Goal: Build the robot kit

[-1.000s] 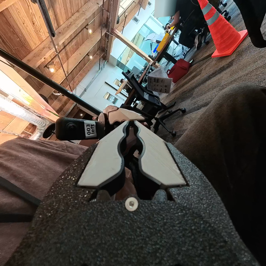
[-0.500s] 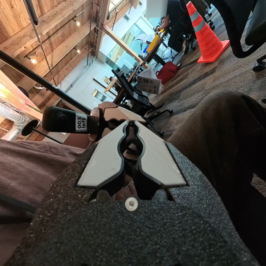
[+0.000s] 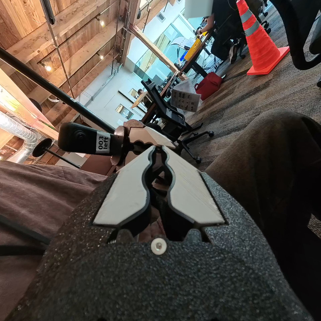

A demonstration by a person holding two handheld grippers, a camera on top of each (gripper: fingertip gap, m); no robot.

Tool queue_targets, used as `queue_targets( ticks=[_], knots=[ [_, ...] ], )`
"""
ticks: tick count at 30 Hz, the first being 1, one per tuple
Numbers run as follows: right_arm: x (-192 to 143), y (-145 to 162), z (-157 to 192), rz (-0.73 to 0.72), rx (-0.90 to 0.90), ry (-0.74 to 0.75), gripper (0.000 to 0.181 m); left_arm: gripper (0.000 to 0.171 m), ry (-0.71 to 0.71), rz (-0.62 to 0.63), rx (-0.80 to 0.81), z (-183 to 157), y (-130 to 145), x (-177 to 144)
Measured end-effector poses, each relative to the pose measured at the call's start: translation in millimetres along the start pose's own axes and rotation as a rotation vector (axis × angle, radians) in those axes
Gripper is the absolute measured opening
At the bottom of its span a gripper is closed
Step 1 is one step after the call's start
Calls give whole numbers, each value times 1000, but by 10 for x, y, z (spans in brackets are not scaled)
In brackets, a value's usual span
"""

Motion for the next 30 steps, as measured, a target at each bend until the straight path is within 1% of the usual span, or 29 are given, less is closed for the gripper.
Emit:
queue_targets(
  ticks=[17,23,30],
  knots=[
    [-1,1,-21,10,-21,30,4,2,2,12,-8,11,33,20],
    [-6,-2,-13,11,-42,40,4,3,-36,7,26,-17,44,32],
    [-22,-12,-26,5,-40,49,4,9,-29,24,20,-35,56,56]
  ],
)
Point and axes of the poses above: each gripper's, where its closed fingertips meet, x out along the fingers, y out of its underside, z = x × y across the jaws, the point moved 9 cm from there along -x, back along the fingers, and after that the axes turned 1 degree about -z, right-handed, at the moved point
